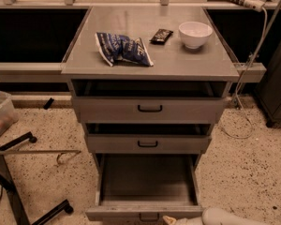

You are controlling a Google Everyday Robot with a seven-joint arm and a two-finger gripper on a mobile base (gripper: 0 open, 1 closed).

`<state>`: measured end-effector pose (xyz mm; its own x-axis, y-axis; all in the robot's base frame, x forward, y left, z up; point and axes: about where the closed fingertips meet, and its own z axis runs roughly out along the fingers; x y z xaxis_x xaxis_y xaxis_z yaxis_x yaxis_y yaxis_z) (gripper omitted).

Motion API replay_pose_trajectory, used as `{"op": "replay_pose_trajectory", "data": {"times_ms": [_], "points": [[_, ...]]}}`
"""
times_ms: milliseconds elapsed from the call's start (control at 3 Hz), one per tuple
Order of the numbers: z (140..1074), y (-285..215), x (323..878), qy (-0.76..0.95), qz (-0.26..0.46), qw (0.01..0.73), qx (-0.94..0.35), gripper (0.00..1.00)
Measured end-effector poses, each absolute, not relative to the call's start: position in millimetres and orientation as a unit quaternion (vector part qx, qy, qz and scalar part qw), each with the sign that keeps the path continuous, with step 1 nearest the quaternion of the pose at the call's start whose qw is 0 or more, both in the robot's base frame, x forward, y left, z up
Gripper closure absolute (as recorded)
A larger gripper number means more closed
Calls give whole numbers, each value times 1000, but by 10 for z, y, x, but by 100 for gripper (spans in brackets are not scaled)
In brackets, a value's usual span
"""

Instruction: Close bottom drawer

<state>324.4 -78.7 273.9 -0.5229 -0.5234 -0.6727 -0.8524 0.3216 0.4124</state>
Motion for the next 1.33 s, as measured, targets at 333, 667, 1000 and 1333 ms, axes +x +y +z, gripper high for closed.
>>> {"op": "replay_pose_trajectory", "data": {"times_ms": [333, 667, 1000, 1333], "points": [[2409, -675, 3363, 776, 403, 211, -437, 0], [2317, -669, 3413, 778, 404, 211, -432, 0], [2211, -666, 3576, 777, 406, 210, -432, 0], [2140, -661, 3677, 776, 408, 209, -434, 0]]}}
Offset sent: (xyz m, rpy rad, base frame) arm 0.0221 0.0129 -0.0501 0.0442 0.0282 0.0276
